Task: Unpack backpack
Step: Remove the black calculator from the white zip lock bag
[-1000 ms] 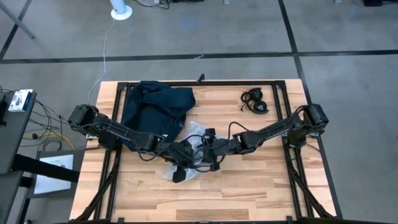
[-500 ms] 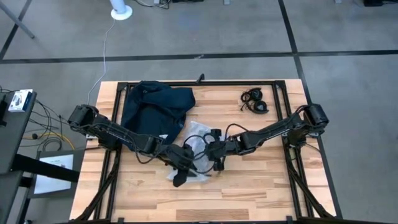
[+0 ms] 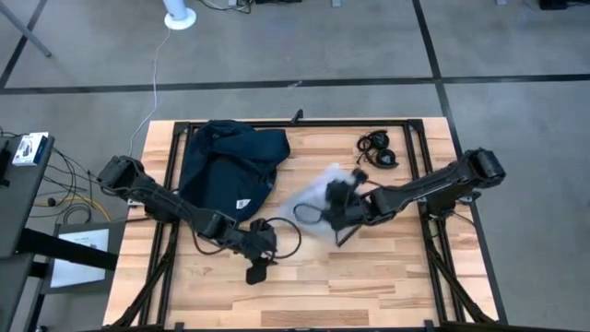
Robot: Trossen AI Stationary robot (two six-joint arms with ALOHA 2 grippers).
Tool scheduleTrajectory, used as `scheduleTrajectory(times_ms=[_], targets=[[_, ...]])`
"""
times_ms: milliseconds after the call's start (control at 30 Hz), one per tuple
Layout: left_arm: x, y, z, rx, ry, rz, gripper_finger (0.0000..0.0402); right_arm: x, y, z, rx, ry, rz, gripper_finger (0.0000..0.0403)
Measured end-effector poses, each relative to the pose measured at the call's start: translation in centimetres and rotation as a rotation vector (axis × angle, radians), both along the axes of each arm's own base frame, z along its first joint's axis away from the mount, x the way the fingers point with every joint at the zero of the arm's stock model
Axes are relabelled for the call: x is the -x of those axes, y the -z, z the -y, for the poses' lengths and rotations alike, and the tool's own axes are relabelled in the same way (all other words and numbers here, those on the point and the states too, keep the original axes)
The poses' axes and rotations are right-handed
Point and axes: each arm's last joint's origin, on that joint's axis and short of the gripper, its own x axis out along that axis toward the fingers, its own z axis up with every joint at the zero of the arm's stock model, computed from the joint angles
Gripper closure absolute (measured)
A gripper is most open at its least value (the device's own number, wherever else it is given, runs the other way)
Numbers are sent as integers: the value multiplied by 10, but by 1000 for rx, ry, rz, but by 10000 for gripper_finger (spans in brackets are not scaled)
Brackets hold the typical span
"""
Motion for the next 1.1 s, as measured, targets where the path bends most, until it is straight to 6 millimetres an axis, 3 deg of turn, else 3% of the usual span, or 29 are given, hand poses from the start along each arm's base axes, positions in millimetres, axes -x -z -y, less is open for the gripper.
scheduleTrajectory(times_ms=[167,333,467,600,800,1100], targets=[[1,0,0,-81,-24,28,228,0,1,20,-139,173,129,403],[-1,-2,-2,-183,-60,80,228,-21,16,26,-219,128,124,403],[-5,-4,-9,-222,-133,117,228,-36,16,25,-226,96,102,403],[-14,-9,-16,-173,-168,180,228,-52,2,17,-199,19,111,403],[-24,-23,-12,-74,-79,331,228,-71,-21,20,-152,-48,155,403],[-28,-30,-12,-33,-108,404,229,-76,-15,29,-133,-37,124,403]])
